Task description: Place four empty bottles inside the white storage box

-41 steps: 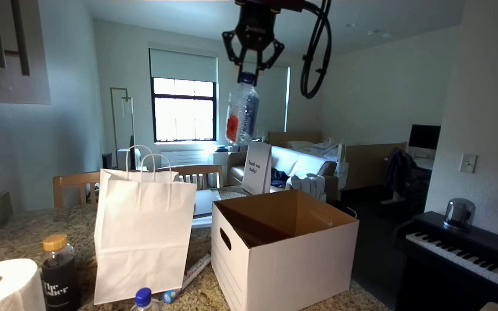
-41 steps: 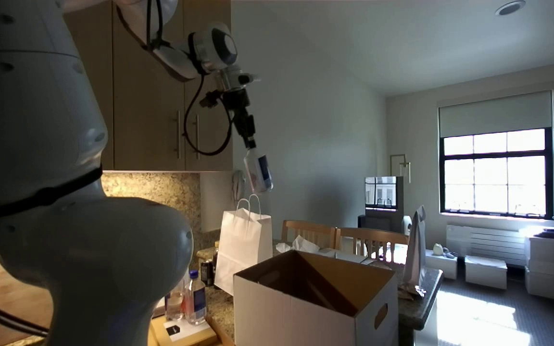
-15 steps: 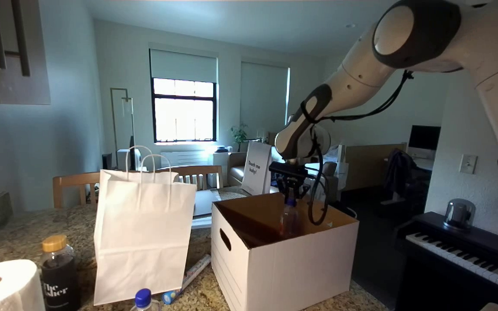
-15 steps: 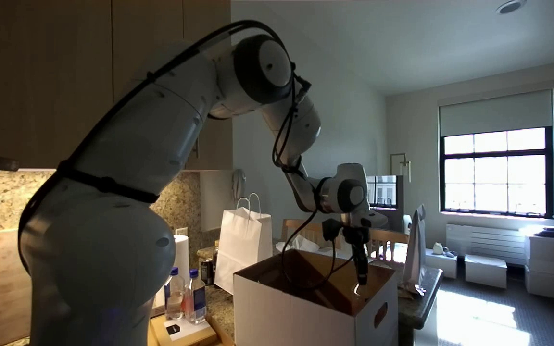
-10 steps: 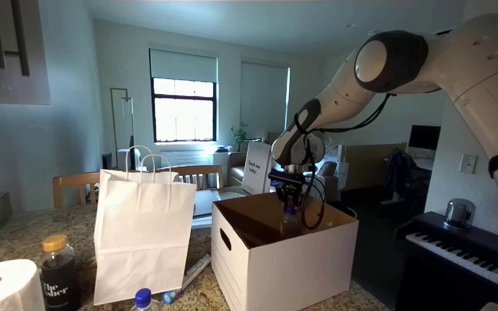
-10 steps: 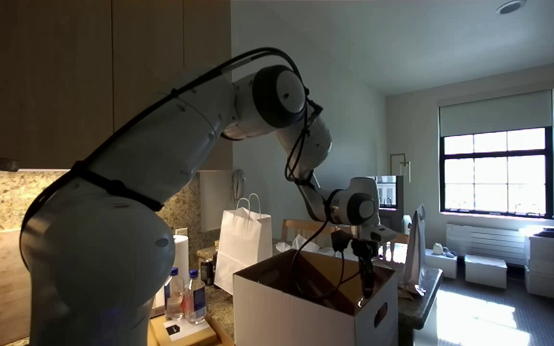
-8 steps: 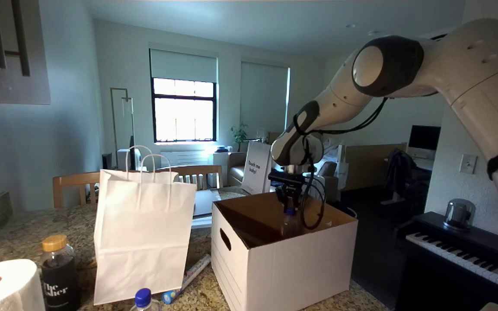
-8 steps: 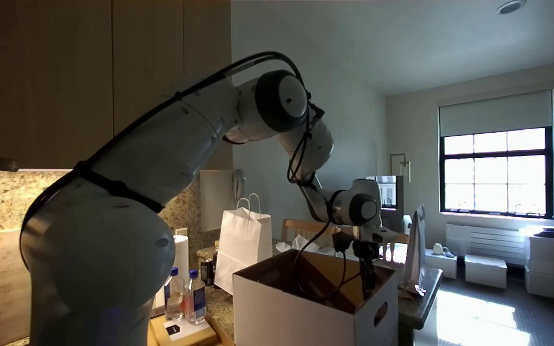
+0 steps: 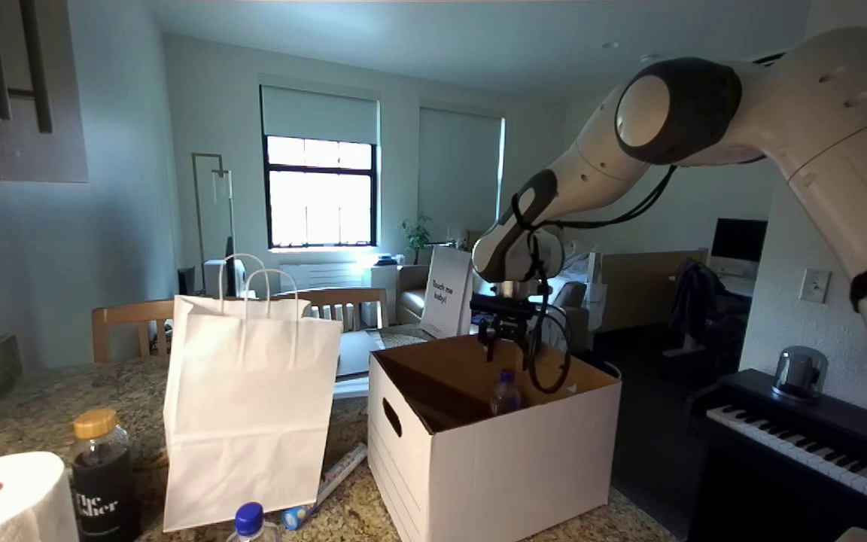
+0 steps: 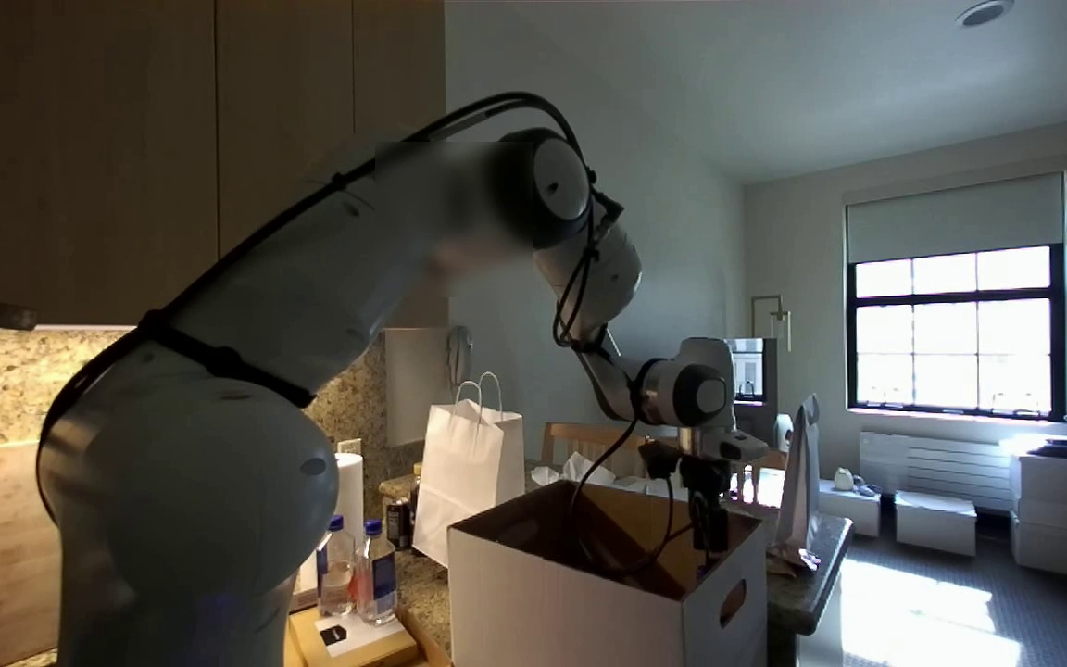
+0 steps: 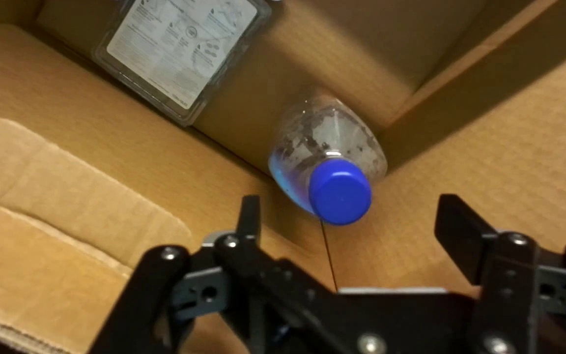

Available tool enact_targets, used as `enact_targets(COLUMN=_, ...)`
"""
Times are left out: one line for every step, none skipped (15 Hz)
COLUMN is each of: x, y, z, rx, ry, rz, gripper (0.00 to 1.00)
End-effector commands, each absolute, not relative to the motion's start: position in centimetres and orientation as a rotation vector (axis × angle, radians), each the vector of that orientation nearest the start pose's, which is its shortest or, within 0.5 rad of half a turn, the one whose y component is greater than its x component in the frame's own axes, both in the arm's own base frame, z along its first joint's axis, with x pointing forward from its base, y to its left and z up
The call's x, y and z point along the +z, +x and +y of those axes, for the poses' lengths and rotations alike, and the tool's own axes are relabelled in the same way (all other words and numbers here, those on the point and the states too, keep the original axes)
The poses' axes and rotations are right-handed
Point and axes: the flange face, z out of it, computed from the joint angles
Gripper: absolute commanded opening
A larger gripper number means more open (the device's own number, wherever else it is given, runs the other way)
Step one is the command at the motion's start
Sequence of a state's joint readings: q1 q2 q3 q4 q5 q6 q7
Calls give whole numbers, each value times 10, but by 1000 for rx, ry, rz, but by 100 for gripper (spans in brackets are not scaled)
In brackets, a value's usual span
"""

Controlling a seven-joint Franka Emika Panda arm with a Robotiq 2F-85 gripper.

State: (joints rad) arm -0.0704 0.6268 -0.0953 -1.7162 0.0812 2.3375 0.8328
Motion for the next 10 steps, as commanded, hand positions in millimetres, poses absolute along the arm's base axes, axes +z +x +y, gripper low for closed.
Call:
enact_targets(x=286, y=642, z=-84, rx=-86, ry=-2756, rz=1429, gripper=100)
enact_targets(x=306, y=635, z=-75, rx=-113, ry=-2781, rz=1387, gripper=100)
enact_targets(x=323, y=631, z=-67, rx=-129, ry=-2795, rz=1348, gripper=100)
enact_targets(x=343, y=625, z=-57, rx=-150, ry=-2800, rz=1309, gripper=100)
enact_targets(x=364, y=619, z=-47, rx=-198, ry=-2804, rz=1275, gripper=100)
enact_targets(x=385, y=612, z=-36, rx=-244, ry=-2806, rz=1241, gripper=100)
enact_targets(x=405, y=604, z=-25, rx=-278, ry=-2819, rz=1201, gripper=100)
enact_targets(x=425, y=595, z=-12, rx=-330, ry=-2832, rz=1159, gripper=100)
enact_targets(x=444, y=586, z=1, rx=-362, ry=-2853, rz=1116, gripper=100)
enact_targets(x=461, y=574, z=17, rx=-355, ry=-2899, rz=1049, gripper=100)
